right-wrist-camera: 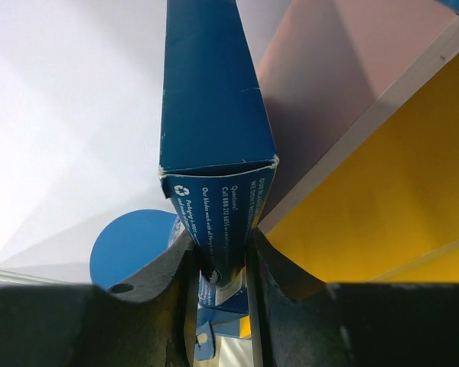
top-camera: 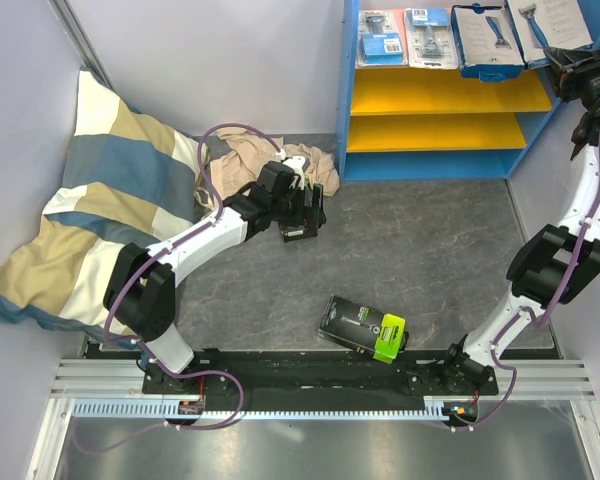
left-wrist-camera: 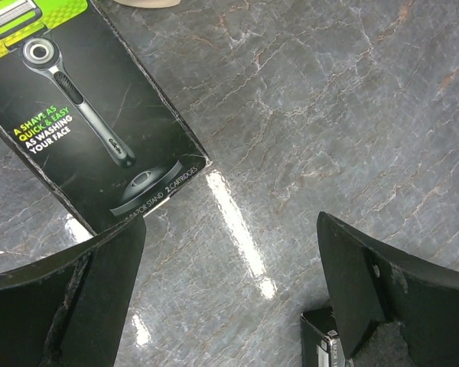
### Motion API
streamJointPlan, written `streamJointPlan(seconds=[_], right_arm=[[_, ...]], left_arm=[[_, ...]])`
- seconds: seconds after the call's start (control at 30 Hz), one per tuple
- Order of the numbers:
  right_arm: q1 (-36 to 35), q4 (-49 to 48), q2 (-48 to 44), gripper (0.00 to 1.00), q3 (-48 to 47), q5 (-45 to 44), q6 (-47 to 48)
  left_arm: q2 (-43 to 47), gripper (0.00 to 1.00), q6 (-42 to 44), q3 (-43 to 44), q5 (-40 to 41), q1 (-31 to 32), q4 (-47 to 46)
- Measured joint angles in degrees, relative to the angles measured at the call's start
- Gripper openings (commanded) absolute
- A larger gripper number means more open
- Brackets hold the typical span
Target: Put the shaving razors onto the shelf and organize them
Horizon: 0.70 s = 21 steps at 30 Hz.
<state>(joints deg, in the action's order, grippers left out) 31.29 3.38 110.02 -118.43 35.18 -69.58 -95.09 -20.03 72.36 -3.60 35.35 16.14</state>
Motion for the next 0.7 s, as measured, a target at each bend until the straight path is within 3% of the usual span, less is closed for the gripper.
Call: streamJointPlan(seconds=[0.23,0.4,0.63,0.7], right_arm=[[-1.0,-0.7,2.0,0.40,0.0,-0.9,-0.8],[-1.1,-1.0,2.0,0.61,0.0,-0.9,-0.7],[-1.2,-1.0,2.0,0.72,0.2,-0.9,-0.5],[-1.2,-1.3,2.0,0.80,0.7,-0.9,-0.5]], left_arm=[[0.4,1.00,-0.2,-1.3,0.0,0.0,0.1],[0.4,1.00,-0.3,-1.3,0.0,0.0,0.0],[0.5,1.00,-0.6,-1.5,0.0,0.0,0.0],[0.5,1.00,-0.8,-1.5,0.0,0.0,0.0]])
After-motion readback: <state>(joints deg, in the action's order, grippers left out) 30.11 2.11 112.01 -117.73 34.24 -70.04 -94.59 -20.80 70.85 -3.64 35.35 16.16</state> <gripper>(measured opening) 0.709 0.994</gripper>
